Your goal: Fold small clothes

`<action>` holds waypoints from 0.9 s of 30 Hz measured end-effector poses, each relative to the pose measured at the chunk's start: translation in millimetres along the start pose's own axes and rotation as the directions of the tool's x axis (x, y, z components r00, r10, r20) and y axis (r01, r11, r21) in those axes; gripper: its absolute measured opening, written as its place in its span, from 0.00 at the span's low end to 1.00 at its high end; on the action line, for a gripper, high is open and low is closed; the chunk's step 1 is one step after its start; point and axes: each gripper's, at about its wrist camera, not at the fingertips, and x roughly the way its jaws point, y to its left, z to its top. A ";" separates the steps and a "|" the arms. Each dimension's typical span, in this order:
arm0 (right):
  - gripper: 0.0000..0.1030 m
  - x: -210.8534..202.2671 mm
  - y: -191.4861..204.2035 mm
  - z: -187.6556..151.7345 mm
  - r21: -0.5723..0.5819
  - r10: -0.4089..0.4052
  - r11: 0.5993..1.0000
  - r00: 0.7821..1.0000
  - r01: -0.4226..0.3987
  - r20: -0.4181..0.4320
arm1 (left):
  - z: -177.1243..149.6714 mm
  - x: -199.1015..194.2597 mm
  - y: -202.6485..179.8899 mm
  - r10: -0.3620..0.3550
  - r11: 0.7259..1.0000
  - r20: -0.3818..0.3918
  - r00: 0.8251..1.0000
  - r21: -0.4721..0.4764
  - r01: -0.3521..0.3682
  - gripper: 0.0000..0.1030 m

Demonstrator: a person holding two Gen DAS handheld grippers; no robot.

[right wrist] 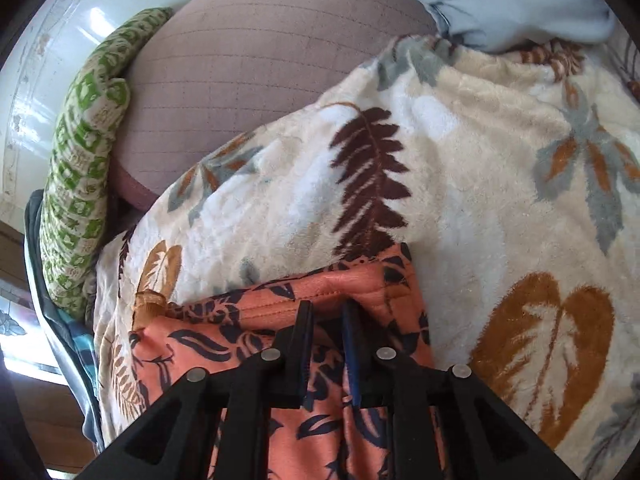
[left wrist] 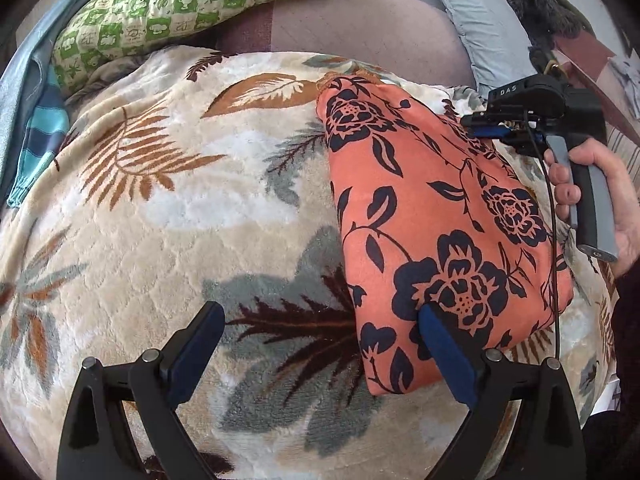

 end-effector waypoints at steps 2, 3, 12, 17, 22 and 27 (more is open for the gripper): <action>0.18 -14.7 29.3 -6.3 -0.087 -0.001 0.996 0.999 0.003 0.033 | -0.3 -3.8 2.2 0.010 1.000 0.006 1.000 -0.010 -0.010 0.95; 0.17 -17.6 42.8 -11.1 -0.126 0.018 0.992 1.000 -0.015 0.021 | -0.5 -6.3 2.8 0.020 1.000 0.012 1.000 -0.012 -0.019 0.95; 0.18 69.8 127.1 -45.7 -0.243 -0.001 0.969 0.981 -0.047 -0.192 | -4.6 0.0 11.7 0.083 0.997 -0.020 0.996 -0.006 -0.083 0.95; 0.17 53.3 119.2 -34.8 -0.167 0.040 0.984 0.985 -0.068 -0.169 | -2.9 -4.1 13.5 0.062 0.998 -0.014 0.998 -0.002 -0.062 0.95; 0.18 -0.7 88.6 -35.5 -0.181 0.045 0.982 0.996 -0.058 -0.076 | -1.2 -19.9 6.0 0.013 1.000 0.049 0.999 0.013 -0.014 0.95; 0.18 -23.2 37.2 -51.3 -0.178 -0.068 0.982 0.997 0.061 -0.033 | -2.0 -19.1 -14.7 -0.004 0.995 0.072 0.997 0.096 -0.003 0.95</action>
